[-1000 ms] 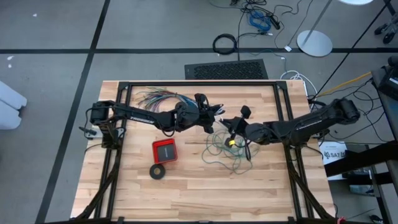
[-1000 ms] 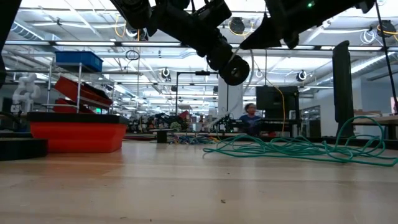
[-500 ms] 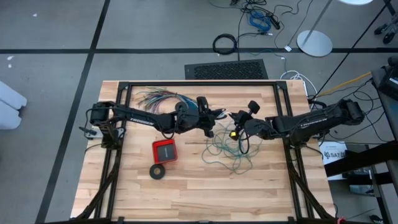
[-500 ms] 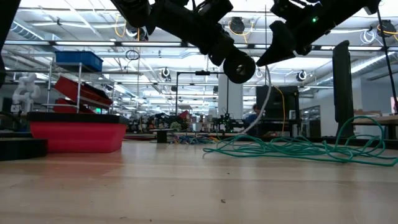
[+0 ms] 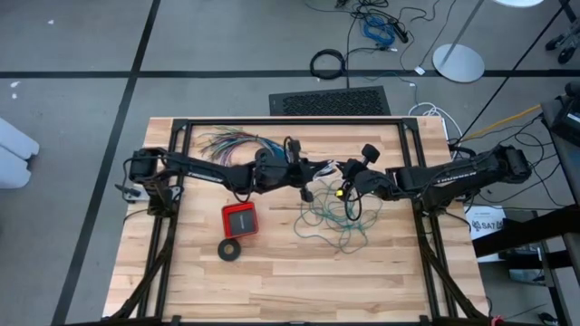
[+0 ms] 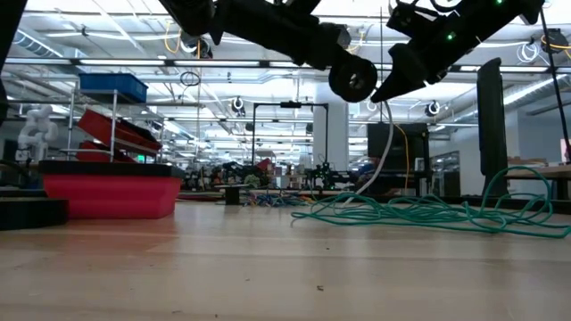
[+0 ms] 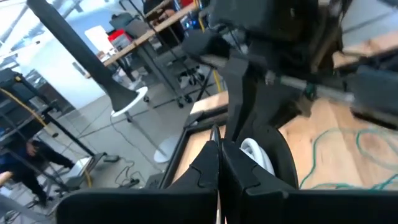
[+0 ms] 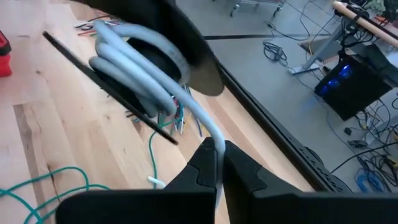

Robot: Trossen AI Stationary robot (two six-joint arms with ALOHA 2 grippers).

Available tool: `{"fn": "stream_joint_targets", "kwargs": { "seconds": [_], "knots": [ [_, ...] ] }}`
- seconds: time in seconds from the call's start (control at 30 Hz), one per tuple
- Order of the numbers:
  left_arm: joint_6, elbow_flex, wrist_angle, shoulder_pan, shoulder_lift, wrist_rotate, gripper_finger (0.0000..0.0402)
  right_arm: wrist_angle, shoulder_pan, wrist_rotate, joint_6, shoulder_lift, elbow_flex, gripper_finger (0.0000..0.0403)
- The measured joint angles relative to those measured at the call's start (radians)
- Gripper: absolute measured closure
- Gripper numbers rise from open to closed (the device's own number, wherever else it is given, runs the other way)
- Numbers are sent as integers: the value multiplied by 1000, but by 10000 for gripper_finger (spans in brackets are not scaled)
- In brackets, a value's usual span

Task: Coil cords
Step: Coil the white wire onto the spool

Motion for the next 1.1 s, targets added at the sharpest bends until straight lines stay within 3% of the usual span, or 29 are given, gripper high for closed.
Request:
{"fn": "stream_joint_targets", "kwargs": {
  "seconds": [0.37, 0.6, 0.8, 1.1],
  "knots": [
    [-83, 0, 70, -1, -28, 27, 402, 65, -2, 17, -52, 1, -3, 384],
    [-108, 2, 107, 4, -54, 21, 402, 100, 12, 23, -3, 2, -70, 392],
    [-121, 2, 96, 16, -57, 17, 402, 136, 64, 68, 16, 2, -110, 402],
    [-185, 2, 77, 55, -57, 20, 402, 153, 137, 114, 12, 1, -120, 382]
  ]
}}
